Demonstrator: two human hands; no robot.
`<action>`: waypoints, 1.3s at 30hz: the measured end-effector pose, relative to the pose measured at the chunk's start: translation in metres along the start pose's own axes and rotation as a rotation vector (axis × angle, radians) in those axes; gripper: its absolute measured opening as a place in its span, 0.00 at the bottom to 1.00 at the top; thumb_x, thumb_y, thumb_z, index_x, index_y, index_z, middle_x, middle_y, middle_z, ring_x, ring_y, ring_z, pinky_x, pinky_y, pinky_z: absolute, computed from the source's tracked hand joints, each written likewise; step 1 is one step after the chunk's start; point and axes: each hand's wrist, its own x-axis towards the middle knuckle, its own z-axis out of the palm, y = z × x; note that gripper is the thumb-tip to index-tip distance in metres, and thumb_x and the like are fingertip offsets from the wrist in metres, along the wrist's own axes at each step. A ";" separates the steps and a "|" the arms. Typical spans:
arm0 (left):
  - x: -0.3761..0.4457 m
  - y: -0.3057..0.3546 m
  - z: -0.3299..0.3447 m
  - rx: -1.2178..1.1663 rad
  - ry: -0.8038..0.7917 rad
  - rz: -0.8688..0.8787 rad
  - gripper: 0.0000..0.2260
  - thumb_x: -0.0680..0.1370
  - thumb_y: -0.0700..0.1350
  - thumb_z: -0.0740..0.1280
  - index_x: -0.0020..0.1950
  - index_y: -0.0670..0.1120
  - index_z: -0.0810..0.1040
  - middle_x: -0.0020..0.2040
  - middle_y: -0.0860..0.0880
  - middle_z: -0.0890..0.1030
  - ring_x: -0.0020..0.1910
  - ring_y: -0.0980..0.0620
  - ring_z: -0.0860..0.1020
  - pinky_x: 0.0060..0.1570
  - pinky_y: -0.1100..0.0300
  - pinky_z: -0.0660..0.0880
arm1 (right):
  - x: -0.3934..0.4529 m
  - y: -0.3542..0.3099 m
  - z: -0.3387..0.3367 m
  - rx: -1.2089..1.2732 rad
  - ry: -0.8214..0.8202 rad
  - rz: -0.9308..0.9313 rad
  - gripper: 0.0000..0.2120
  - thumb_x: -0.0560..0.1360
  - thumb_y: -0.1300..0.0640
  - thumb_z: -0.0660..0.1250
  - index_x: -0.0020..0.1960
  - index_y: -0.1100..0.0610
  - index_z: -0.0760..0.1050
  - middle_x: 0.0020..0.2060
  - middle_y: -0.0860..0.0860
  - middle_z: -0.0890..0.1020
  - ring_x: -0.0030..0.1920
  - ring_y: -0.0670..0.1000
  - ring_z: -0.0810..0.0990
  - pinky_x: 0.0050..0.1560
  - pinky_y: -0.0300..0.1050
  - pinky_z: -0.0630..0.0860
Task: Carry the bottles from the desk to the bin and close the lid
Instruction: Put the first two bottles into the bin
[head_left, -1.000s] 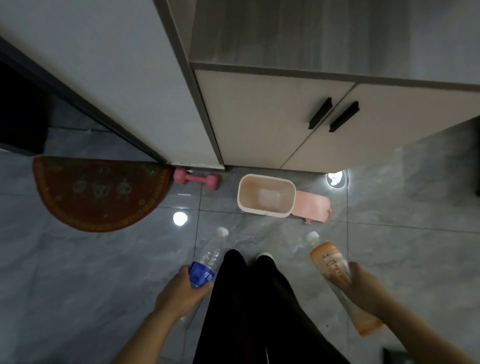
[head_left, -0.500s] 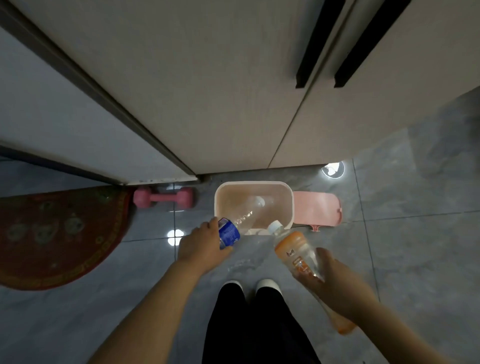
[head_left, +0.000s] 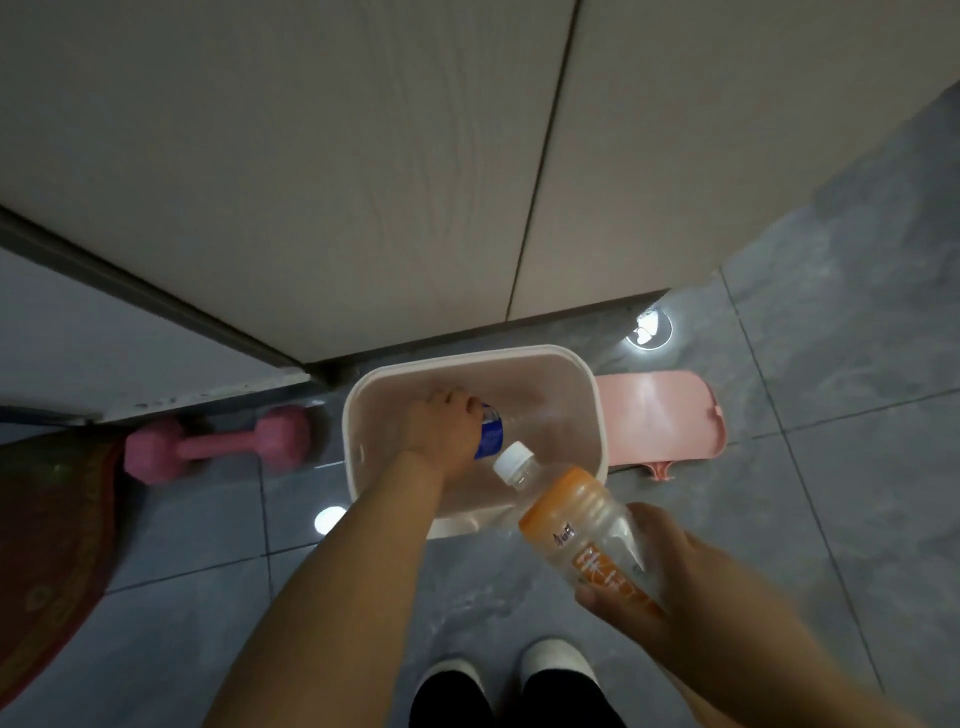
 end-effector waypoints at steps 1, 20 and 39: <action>0.006 0.002 0.008 0.037 0.000 -0.004 0.21 0.78 0.46 0.60 0.69 0.43 0.64 0.67 0.41 0.69 0.63 0.42 0.71 0.58 0.50 0.72 | 0.004 0.002 0.001 -0.011 0.002 -0.008 0.37 0.62 0.25 0.57 0.66 0.39 0.55 0.59 0.41 0.76 0.51 0.43 0.78 0.40 0.35 0.68; -0.103 -0.037 0.008 -0.745 0.376 -0.412 0.11 0.77 0.42 0.64 0.58 0.43 0.78 0.55 0.44 0.80 0.55 0.44 0.76 0.50 0.53 0.73 | 0.064 -0.051 -0.015 -0.205 0.098 -0.261 0.33 0.70 0.34 0.60 0.69 0.49 0.58 0.63 0.50 0.74 0.58 0.55 0.77 0.53 0.51 0.75; -0.107 -0.033 0.030 -0.918 0.391 -0.519 0.13 0.77 0.41 0.63 0.61 0.42 0.76 0.57 0.45 0.80 0.58 0.46 0.76 0.56 0.53 0.73 | 0.143 -0.073 0.038 -0.410 -0.029 -0.265 0.29 0.74 0.54 0.65 0.72 0.53 0.61 0.70 0.53 0.68 0.71 0.57 0.65 0.74 0.56 0.54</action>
